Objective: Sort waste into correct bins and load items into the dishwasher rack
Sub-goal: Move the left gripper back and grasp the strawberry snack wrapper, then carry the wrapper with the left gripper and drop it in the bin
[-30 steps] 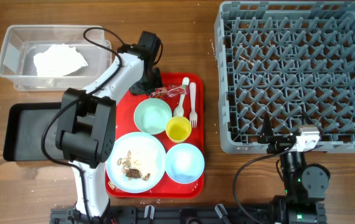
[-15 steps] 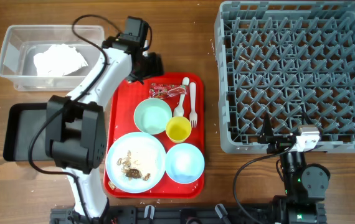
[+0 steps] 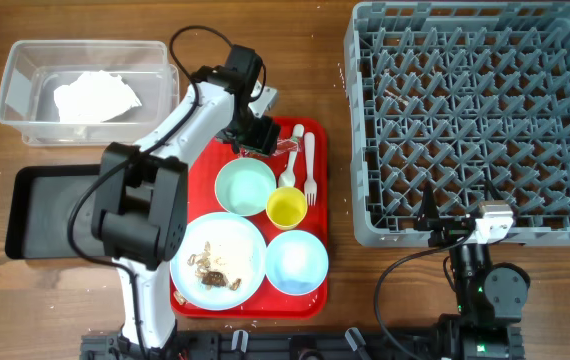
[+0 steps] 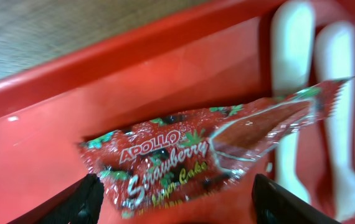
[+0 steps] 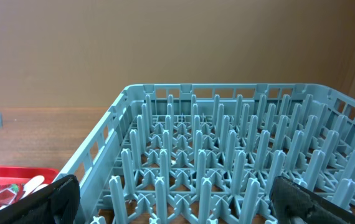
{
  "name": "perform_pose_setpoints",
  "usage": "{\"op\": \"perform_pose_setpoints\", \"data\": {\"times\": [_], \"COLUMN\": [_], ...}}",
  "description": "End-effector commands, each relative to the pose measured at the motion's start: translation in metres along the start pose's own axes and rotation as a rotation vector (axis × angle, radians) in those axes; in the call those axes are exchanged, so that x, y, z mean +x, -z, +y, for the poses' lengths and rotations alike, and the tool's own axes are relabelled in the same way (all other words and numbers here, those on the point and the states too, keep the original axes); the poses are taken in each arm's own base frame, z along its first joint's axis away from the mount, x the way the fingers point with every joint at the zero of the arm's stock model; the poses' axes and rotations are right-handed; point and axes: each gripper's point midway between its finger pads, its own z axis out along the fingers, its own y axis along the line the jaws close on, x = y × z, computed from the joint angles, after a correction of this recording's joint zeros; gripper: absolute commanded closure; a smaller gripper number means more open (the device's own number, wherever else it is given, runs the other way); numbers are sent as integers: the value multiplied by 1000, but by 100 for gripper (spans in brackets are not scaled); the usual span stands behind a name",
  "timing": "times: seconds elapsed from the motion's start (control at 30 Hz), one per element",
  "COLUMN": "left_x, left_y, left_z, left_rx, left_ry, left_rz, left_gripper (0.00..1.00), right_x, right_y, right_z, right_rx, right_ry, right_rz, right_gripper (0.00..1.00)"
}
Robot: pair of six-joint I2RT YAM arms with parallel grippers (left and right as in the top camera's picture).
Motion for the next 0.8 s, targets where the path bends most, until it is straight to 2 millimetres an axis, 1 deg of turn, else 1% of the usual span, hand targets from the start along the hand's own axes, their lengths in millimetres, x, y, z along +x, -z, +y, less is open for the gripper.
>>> {"op": "perform_pose_setpoints", "data": {"times": [0.0,0.2,0.27,0.4,0.53,0.57,0.6,0.67,0.7,0.77], "left_x": [2,3,3,4,0,-1,-1,-3,-5,-7], "left_y": [-10,-16,-19,-31,-31,-31,-31,-30,-30,-30], "left_z": [-5,1,3,15,20,20,20,20,20,20], "left_rx": [11,-24,-36,-100,-136,-136,-136,-137,-136,-138], "left_ry": [-87,-109,-109,-113,-114,-114,-114,-98,-83,-64], "left_rz": [23,38,39,57,44,42,41,31,23,13], "left_gripper": [22,22,23,29,39,43,49,71,79,88], "right_x": [-2,-2,-2,-2,-2,-2,-2,-2,-2,-2], "right_y": [0,0,0,0,0,0,0,0,0,0], "right_z": [-2,-2,-2,-2,-2,-2,-2,-2,-2,-2], "right_rx": [10,10,10,10,10,10,10,10,10,10], "right_ry": [13,13,13,13,13,13,13,13,13,13], "right_rz": [-10,-10,-10,-10,-11,-10,-11,-10,-10,-10], "right_gripper": [0,0,0,0,0,0,0,0,0,0]}}
